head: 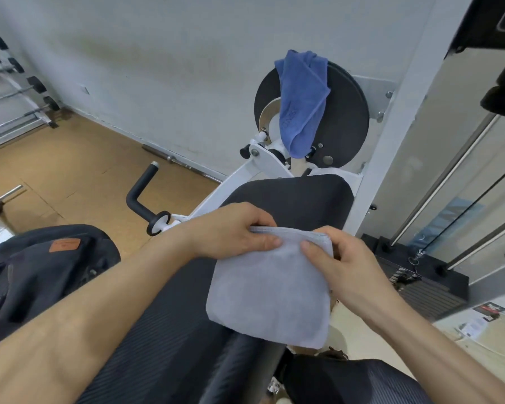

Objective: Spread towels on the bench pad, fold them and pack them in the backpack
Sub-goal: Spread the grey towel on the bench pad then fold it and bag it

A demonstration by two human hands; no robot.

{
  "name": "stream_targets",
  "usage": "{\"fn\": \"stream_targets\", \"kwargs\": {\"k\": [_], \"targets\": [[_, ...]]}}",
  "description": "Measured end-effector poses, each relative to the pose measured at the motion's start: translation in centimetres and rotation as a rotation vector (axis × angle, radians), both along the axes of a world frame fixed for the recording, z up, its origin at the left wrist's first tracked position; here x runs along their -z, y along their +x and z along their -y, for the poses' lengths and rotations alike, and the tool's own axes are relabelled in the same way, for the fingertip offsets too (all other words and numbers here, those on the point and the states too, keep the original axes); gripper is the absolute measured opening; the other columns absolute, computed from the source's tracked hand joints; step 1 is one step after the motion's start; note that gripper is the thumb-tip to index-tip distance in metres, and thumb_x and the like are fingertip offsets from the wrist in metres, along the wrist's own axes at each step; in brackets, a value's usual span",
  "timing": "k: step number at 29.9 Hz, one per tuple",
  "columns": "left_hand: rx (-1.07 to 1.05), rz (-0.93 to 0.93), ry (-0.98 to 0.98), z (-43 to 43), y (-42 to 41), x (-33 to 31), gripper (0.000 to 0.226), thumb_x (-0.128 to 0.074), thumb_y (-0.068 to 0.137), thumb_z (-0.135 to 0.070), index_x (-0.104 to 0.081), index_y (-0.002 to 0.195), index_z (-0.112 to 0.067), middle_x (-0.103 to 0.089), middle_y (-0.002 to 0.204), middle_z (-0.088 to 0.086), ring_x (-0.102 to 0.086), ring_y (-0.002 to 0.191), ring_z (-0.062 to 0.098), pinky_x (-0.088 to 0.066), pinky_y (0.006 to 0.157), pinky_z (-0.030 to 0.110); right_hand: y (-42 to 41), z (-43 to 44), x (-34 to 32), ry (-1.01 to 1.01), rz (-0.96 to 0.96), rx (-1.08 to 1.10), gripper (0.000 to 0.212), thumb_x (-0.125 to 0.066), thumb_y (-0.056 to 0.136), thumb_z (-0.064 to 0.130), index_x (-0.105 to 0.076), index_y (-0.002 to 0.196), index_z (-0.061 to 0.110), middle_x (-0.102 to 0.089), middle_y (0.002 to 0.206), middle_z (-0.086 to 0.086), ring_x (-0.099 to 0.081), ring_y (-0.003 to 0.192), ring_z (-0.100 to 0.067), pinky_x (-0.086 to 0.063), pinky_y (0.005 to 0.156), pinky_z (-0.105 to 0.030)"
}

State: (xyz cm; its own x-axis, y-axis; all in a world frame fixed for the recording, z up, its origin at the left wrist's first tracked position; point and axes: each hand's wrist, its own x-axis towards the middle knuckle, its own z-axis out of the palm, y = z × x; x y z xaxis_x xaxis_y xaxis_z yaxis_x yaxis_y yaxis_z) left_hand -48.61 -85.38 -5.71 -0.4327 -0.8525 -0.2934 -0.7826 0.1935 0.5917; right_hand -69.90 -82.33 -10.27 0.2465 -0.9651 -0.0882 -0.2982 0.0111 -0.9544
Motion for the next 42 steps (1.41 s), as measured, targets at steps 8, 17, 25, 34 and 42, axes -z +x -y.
{"fn": "stream_targets", "kwargs": {"k": [8, 17, 25, 34, 42], "targets": [[-0.207, -0.157, 0.083, 1.2, 0.5, 4.3, 0.017, -0.07, 0.086, -0.041, -0.07, 0.084, -0.023, -0.068, 0.081, -0.008, -0.063, 0.076, 0.006, -0.052, 0.071, 0.026, 0.1, 0.2, 1.6, -0.101, -0.348, 0.129, 0.017, -0.062, 0.087, 0.025, -0.066, 0.099, 0.036, -0.066, 0.088, 0.023, -0.058, 0.085, 0.0, -0.046, 0.074, -0.024], [-0.243, -0.111, 0.101, 2.8, 0.3, 4.9, 0.017, -0.059, 0.094, -0.04, -0.066, 0.094, -0.025, -0.066, 0.094, -0.008, -0.064, 0.089, 0.01, -0.053, 0.079, 0.027, 0.2, 2.3, 1.0, -0.159, -0.497, 0.015, 0.003, -0.05, 0.097, 0.026, -0.051, 0.095, 0.028, -0.057, 0.081, 0.013, -0.05, 0.078, -0.009, -0.033, 0.065, -0.03], [-0.305, -0.079, 0.039, 2.5, -0.4, 6.1, 0.015, -0.063, 0.091, -0.042, -0.069, 0.09, -0.028, -0.068, 0.09, -0.01, -0.063, 0.086, 0.007, -0.049, 0.074, 0.025, 0.2, 2.9, 1.4, -0.089, -0.46, 0.01, 0.006, -0.05, 0.094, 0.025, -0.052, 0.092, 0.029, -0.057, 0.088, 0.013, -0.052, 0.082, -0.005, -0.045, 0.068, -0.03], [-0.281, 0.035, 0.052, 1.9, 0.4, 6.5, 0.027, -0.057, 0.089, -0.054, -0.059, 0.102, -0.03, -0.061, 0.099, -0.01, -0.058, 0.092, 0.011, -0.045, 0.076, 0.022, -1.0, 4.9, 1.8, 0.129, -0.296, -0.022, 0.017, -0.073, 0.083, 0.03, -0.06, 0.094, 0.029, -0.061, 0.088, 0.003, -0.061, 0.078, -0.017, -0.055, 0.071, -0.038], [-0.258, -0.174, 0.423, 2.6, 2.3, 5.1, 0.046, -0.075, 0.072, -0.054, -0.072, 0.102, -0.019, -0.072, 0.103, -0.004, -0.069, 0.097, 0.013, -0.054, 0.095, 0.038, -1.2, 7.3, -0.4, 0.237, -0.392, -0.249, 0.008, -0.081, 0.076, 0.022, -0.074, 0.078, 0.02, -0.065, 0.065, 0.002, -0.055, 0.063, -0.012, -0.046, 0.063, -0.031]]}}
